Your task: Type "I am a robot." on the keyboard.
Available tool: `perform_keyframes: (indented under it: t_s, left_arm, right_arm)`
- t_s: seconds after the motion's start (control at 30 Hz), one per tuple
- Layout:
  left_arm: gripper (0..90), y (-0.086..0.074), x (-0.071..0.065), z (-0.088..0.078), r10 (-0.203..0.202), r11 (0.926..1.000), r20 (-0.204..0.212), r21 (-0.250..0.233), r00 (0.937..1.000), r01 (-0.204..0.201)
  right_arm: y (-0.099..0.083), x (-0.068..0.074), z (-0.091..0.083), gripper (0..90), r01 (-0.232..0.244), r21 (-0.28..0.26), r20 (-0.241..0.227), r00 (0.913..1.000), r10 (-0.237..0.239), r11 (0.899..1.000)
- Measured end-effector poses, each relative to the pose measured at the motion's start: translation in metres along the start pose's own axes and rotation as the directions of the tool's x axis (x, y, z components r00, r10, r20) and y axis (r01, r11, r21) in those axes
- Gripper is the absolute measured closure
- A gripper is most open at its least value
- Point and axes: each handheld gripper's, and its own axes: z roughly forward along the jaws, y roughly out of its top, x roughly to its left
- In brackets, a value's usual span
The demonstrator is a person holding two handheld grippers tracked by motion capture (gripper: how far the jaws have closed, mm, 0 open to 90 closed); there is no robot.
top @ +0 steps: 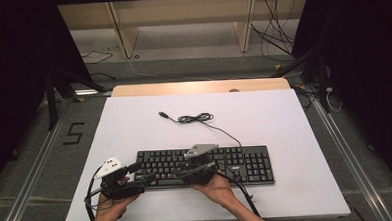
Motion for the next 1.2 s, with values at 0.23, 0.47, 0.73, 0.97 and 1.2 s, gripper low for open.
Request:
perform_keyframes:
  t_s: [0.23,0.47,0.73,0.97,1.2]
  left_arm:
    - [26.1,0.000,-0.001,-0.001,0.001,1.0000,0.001,-0.002,1.0000,-0.001]
    - [26.1,0.000,-0.002,-0.002,0.000,1.0000,-0.001,-0.009,1.0000,0.000]
    - [26.1,-0.001,-0.002,-0.002,0.003,0.9999,0.002,-0.011,1.0000,-0.003]
    - [26.1,0.000,-0.002,-0.002,0.008,0.9999,0.002,-0.009,1.0000,-0.008]
    - [26.1,-0.001,-0.002,-0.002,0.005,0.9999,0.000,-0.012,1.0000,-0.005]
  right_arm:
    - [0.001,0.001,0.008,84.8,0.004,0.029,0.016,0.9999,-0.005,1.000]
    - [0.000,0.003,0.017,90.0,0.008,0.059,0.032,0.9994,-0.010,0.998]
    - [-0.001,0.002,0.023,90.0,0.012,0.075,0.034,0.9993,-0.014,0.997]
    - [-0.003,0.003,0.026,90.0,0.014,0.092,0.047,0.9987,-0.018,0.996]
    - [-0.005,0.003,0.027,90.0,0.014,0.094,0.057,0.9982,-0.020,0.996]
